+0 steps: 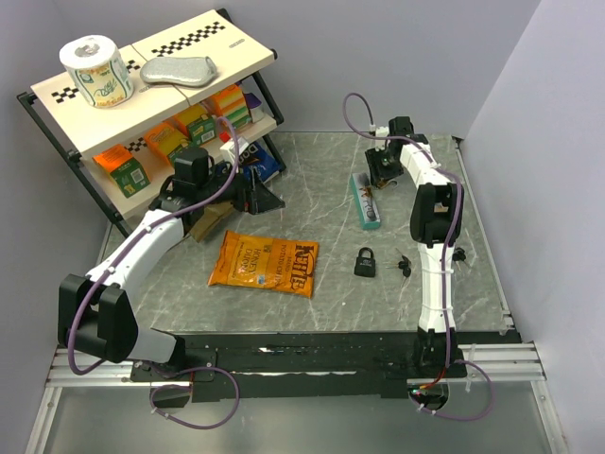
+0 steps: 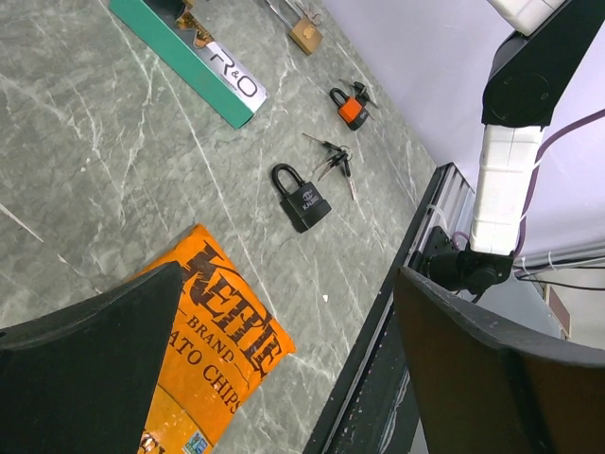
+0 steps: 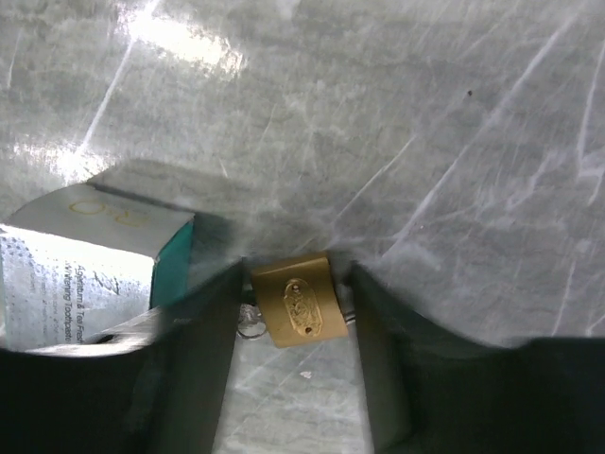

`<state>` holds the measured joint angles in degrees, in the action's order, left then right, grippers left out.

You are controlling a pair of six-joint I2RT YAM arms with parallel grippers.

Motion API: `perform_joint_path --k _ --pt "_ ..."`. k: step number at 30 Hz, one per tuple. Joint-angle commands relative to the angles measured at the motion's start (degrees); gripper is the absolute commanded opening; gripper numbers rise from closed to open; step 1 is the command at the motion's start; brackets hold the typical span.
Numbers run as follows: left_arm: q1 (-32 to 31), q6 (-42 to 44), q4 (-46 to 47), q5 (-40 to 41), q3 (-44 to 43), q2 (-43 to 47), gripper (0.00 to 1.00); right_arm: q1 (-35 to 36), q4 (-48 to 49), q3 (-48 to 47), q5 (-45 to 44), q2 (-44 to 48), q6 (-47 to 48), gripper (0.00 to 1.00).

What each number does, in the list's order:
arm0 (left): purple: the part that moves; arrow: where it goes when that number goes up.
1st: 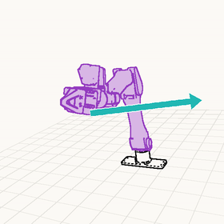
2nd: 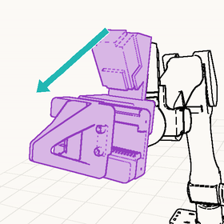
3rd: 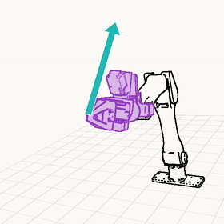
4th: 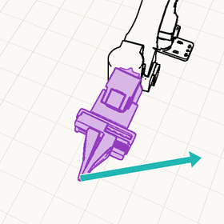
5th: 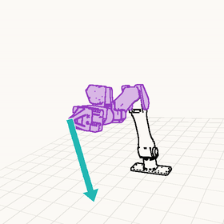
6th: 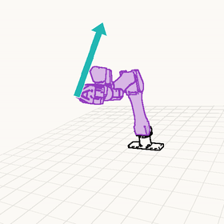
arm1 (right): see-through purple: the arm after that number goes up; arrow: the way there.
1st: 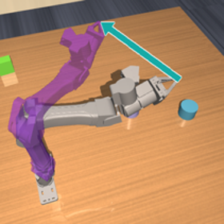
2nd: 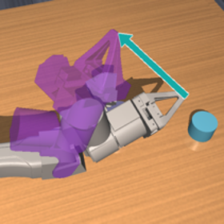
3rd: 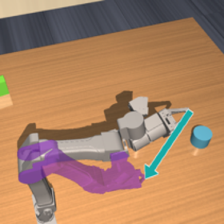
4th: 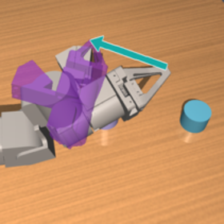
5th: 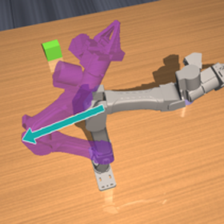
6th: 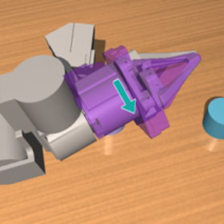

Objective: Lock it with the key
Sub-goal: Pick up the lock from the center of the board.

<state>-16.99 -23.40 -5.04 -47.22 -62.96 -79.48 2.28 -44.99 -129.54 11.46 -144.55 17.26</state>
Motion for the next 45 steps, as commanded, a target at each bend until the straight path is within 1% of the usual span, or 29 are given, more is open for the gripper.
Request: perform_joint_path --k 1,2,3,6,7,9,11,12,15,19,22,24,27,29,30,32,33,34,35,36,37,38,39,40,41,42,43,44,45 --pt "0.3 -0.1 1.7 -0.9 -2.8 -0.6 0.98 -1.1 -6.7 0.8 0.0 0.6 0.1 0.64" --pt "0.4 -0.2 1.7 -0.9 -2.9 -0.7 0.98 -1.2 -7.2 1.0 0.0 0.8 0.4 0.62" --pt "0.4 -0.2 1.7 -1.0 -2.9 -0.8 0.98 -1.2 -7.5 1.1 0.0 1.1 0.8 0.55" --pt "0.4 -0.3 2.2 -1.2 -2.9 -0.7 0.99 -1.5 -7.0 2.0 -0.4 1.6 0.4 0.45" --pt "0.4 -0.3 2.3 -1.2 -2.9 -0.7 0.99 -1.5 -6.8 1.8 -0.9 1.6 0.3 0.36" --pt "0.4 -0.1 2.1 -1.2 -3.0 -0.8 0.99 -1.6 -6.7 1.5 -1.4 1.7 0.3 0.27" --pt "0.4 0.3 1.6 -1.1 -3.1 -0.4 0.98 -1.6 -6.2 1.8 -2.8 2.6 0.8 0.2" --pt "0.3 0.7 1.5 -0.9 -3.1 -0.3 0.98 -1.7 -5.7 1.8 -3.2 3.0 1.3 0.13" --pt "0.3 2.0 1.2 -0.8 -3.4 -0.1 0.98 -1.8 -3.4 3.4 -5.5 5.8 4.9 0.0" --pt "0.4 3.9 1.1 -0.8 -4.5 -0.5 0.97 -2.0 -1.4 5.7 -5.0 10.9 7.8 0.0" --pt "0.4 3.6 2.7 -0.3 -4.5 -0.4 0.96 -2.0 -0.9 6.7 -0.5 15.6 6.5 0.0" --pt "0.5 3.0 4.6 -0.1 -4.1 -0.1 0.96 -3.7 -1.1 6.6 3.1 18.9 4.8 0.0" --pt "0.4 1.2 9.4 1.2 -2.5 1.2 0.96 -4.0 -0.4 8.0 9.2 24.0 -0.2 0.0" --pt "0.4 -0.7 12.2 2.6 -0.9 2.4 0.97 -4.4 1.5 9.1 12.6 28.1 -6.6 0.0" --pt "0.4 -1.6 16.7 4.5 -0.2 2.8 0.97 -4.5 2.4 10.7 15.9 29.6 -13.0 0.0" --pt "0.3 -4.7 22.0 6.3 2.6 3.8 0.98 -5.4 6.9 13.4 20.9 33.9 -21.5 0.0" --pt "0.2 -6.0 24.3 7.0 3.3 3.8 0.98 -5.5 9.7 17.3 26.0 35.5 -31.0 0.0" --pt "0.0 -7.4 28.5 8.5 4.2 3.5 0.99 -5.7 12.4 19.5 28.7 38.3 -35.5 0.0" --pt "-0.7 -9.9 30.2 8.9 4.3 2.6 0.99 -5.4 17.8 21.6 31.2 39.5 -39.0 0.0" --pt "-1.2 -10.8 31.7 9.0 4.5 2.1 0.99 -4.9 20.6 25.6 34.2 40.7 -45.2 0.0" --pt "-1.6 -11.4 33.6 8.5 4.7 1.4 0.99 -4.5 23.4 27.7 38.7 42.8 -47.8 0.0" --pt "-2.9 -11.9 36.1 7.9 4.8 0.3 0.99 -3.2 30.5 32.2 41.2 43.9 -50.2 0.0" --pt "-3.2 -11.9 38.0 7.1 5.3 -0.2 0.99 -2.6 34.3 34.5 43.6 45.7 -55.0 0.0" --pt "-4.1 -11.4 40.3 5.3 5.6 -0.7 0.99 -2.6 38.4 36.3 48.6 46.3 -57.1 0.0" --pt "-4.4 -10.8 41.3 4.3 5.9 -1.2 0.99 0.1 43.6 38.6 50.8 46.7 -59.1 0.0" --pt "-4.7 -9.6 41.9 3.1 6.4 -1.4 0.99 1.0 45.6 39.4 52.8 47.2 -62.3 0.0" --pt "-5.2 -5.6 42.1 1.6 6.6 -1.3 0.99 1.8 48.7 40.2 57.0 47.4 -64.1 0.0" --pt "-5.4 -3.0 41.7 0.0 7.1 -0.6 0.99 2.5 55.6 42.4 58.7 48.0 -66.3 0.0" --pt "-5.6 -0.4 41.4 -0.5 8.0 0.0 0.99 4.0 60.0 43.8 60.5 48.5 -71.6 0.0"
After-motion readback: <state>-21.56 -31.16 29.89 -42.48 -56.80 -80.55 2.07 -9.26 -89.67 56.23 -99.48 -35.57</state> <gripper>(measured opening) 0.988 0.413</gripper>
